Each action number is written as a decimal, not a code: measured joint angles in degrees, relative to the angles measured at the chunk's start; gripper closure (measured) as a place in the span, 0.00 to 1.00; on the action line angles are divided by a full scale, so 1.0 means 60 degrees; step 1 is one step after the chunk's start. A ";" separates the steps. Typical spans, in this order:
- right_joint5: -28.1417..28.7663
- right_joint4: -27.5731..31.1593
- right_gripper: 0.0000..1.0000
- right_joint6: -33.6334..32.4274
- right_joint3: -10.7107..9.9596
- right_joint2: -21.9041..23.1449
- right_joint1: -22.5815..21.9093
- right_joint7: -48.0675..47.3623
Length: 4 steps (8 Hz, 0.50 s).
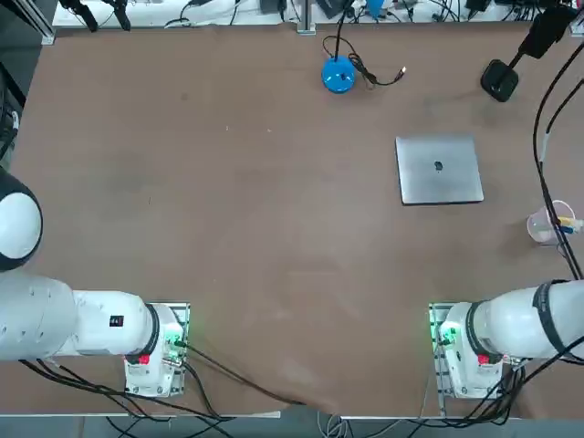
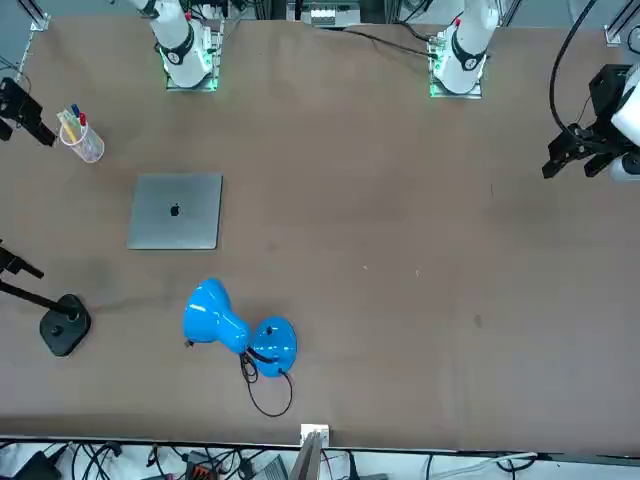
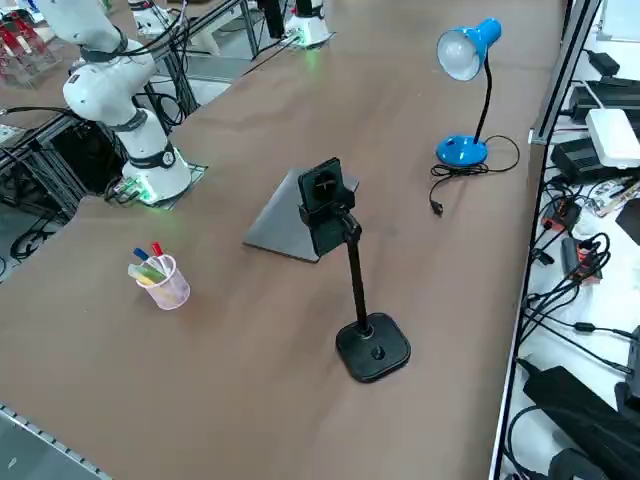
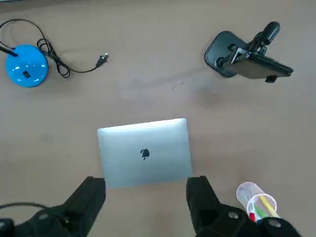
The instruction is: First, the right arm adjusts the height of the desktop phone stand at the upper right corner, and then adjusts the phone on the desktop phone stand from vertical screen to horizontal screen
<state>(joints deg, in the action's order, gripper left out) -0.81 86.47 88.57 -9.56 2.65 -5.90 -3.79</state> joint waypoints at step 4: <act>-0.0027 -0.1349 0.00 0.0555 -0.0290 -0.1493 0.0608 0.0213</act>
<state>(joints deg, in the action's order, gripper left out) -0.97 78.38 91.90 -11.30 -6.31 -2.25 -2.51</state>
